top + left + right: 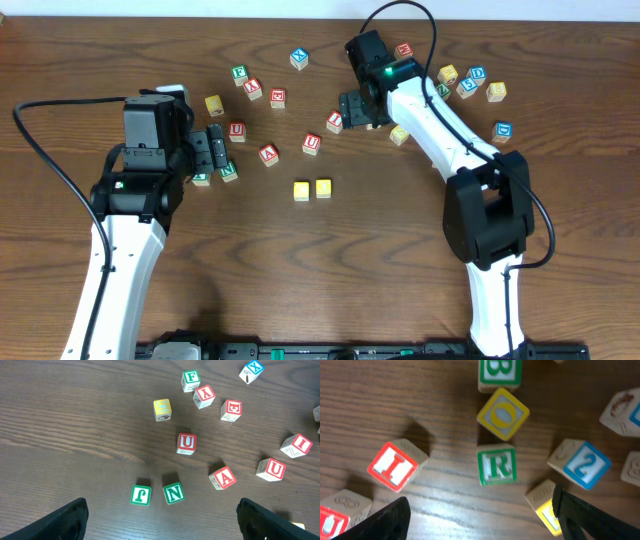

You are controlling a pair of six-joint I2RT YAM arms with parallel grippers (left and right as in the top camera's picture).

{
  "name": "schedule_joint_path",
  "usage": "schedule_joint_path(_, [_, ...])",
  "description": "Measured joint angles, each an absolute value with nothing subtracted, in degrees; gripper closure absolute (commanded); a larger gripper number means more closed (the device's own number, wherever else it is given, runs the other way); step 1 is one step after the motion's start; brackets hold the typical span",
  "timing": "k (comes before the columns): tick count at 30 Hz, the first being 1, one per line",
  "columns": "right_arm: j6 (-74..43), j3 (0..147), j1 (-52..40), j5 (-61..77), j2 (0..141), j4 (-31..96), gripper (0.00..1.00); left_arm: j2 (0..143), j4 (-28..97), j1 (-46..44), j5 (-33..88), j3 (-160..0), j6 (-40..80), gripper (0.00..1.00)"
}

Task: Spell out CORL
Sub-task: 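Lower the right gripper and grasp the green R block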

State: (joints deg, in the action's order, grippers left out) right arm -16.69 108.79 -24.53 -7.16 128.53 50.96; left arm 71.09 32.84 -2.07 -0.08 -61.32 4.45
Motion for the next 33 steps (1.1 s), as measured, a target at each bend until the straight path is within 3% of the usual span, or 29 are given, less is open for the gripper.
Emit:
schedule_joint_path(17, [-14.39, 108.86, -24.51, -9.08, 135.20, 45.04, 0.25, 71.09, 33.43, -2.07, -0.08, -61.32, 4.45, 0.07])
schedule_joint_path(28, [-14.61, 108.86, -24.43, -9.39, 135.20, 44.29, 0.49, 71.09, 33.47, -2.07, -0.12, -61.32, 4.45, 0.07])
schedule_joint_path(33, [-14.87, 108.86, -23.88, -9.54, 135.20, 45.01, 0.48, 71.09, 33.65, -2.07, -0.14, -61.32, 4.45, 0.07])
